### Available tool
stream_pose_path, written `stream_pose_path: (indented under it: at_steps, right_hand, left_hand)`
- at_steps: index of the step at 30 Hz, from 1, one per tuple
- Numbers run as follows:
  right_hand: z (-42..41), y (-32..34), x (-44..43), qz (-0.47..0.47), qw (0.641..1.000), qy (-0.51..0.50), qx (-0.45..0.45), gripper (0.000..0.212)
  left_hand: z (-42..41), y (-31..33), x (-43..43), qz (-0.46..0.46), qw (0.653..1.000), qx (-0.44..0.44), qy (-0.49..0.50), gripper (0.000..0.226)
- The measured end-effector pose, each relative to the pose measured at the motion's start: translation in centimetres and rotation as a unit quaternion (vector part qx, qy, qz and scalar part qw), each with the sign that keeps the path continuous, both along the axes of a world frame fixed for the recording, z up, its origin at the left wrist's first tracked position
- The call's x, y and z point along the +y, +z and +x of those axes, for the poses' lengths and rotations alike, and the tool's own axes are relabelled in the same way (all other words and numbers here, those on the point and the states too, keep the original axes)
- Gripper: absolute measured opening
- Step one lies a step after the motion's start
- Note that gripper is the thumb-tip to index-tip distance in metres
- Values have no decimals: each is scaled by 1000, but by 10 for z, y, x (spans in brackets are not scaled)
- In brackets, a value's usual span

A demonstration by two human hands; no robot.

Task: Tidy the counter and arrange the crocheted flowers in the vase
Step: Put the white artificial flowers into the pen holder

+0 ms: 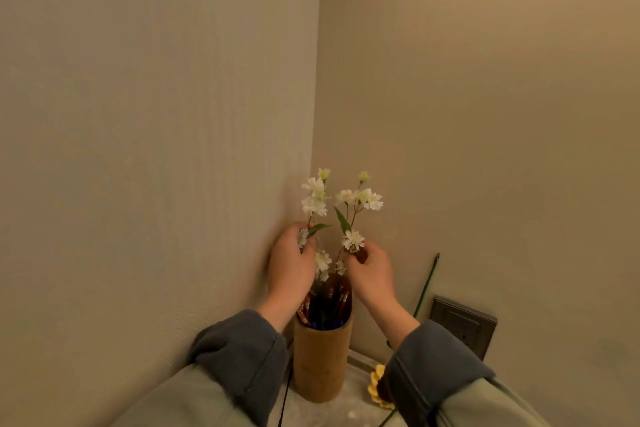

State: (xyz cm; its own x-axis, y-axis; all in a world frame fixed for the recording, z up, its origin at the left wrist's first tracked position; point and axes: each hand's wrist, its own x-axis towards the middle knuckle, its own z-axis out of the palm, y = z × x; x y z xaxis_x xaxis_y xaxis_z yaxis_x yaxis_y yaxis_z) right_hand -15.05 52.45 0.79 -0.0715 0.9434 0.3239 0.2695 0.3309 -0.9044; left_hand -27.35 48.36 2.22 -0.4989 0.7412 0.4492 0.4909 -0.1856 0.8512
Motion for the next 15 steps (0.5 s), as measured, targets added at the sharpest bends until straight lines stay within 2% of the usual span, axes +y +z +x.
stream_pose_path:
  at_steps: [3,9,11,15]
  right_hand:
    - [0,-20,3,-25,999,-11,-18,9]
    - [0,-44,3,8,990,-54,-131,6]
    - [1,-45,3,-1,991,-48,-121,15]
    - [13,-40,-9,-49,998,-23,-23,38]
  left_hand:
    - [-1,-15,5,-37,999,-17,-4,34]
    - [1,-38,2,-70,997,-30,-11,39]
    - [0,-39,0,-74,996,-34,-25,38]
    - [1,-37,-13,-48,997,-50,-30,32]
